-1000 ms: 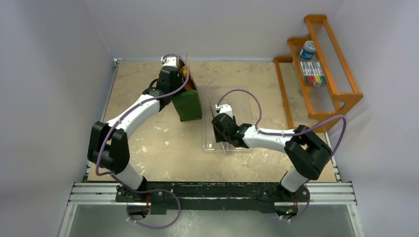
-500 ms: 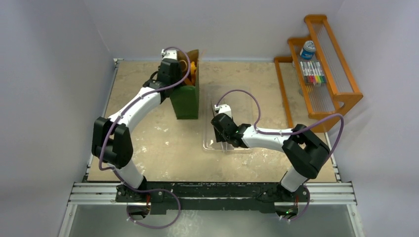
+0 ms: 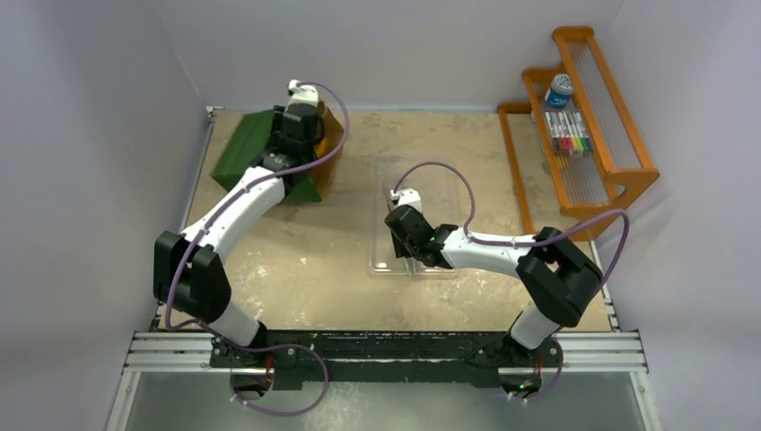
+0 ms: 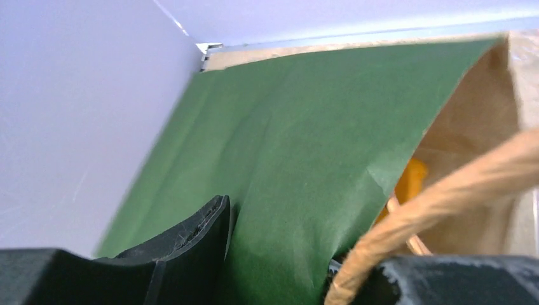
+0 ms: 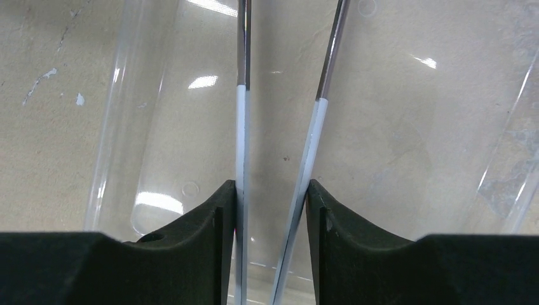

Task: Take the fake bread out of the paper bag
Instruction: Pick up the clamp from the container.

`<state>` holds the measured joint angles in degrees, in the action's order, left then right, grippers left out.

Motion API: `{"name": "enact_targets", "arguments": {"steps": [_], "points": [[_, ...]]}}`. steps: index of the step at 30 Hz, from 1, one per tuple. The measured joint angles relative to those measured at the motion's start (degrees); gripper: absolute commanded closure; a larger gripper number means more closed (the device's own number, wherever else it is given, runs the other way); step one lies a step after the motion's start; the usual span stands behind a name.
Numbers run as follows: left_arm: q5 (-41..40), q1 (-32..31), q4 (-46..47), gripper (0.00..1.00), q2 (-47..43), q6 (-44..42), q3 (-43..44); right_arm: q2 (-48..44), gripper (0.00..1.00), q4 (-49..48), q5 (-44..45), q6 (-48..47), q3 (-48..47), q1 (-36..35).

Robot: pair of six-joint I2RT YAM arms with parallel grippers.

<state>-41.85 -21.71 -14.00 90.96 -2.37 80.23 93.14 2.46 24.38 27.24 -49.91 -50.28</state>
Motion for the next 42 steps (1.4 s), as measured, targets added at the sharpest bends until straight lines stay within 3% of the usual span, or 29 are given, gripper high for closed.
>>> {"name": "enact_targets", "arguments": {"steps": [7, 18, 30, 42], "points": [[2.7, -3.0, 5.6, 0.66, -3.5, -0.3, -13.2, -4.4, 0.61, 2.1, -1.2, -0.5, 0.0, 0.1], [6.4, -4.2, 15.8, 0.66, -8.8, 0.3, -23.9, -12.1, 0.61, 8.9, -1.4, 0.0, 0.0, 0.1], [7.0, -12.2, 18.1, 0.65, -3.8, 1.6, -23.0, -19.8, 0.63, 18.4, 1.0, 2.5, 0.0, 0.1], [-0.2, -12.5, 17.2, 0.63, -0.4, 5.1, -22.8, -24.8, 0.63, 24.3, 2.0, 5.2, 0.0, 0.1]]}}
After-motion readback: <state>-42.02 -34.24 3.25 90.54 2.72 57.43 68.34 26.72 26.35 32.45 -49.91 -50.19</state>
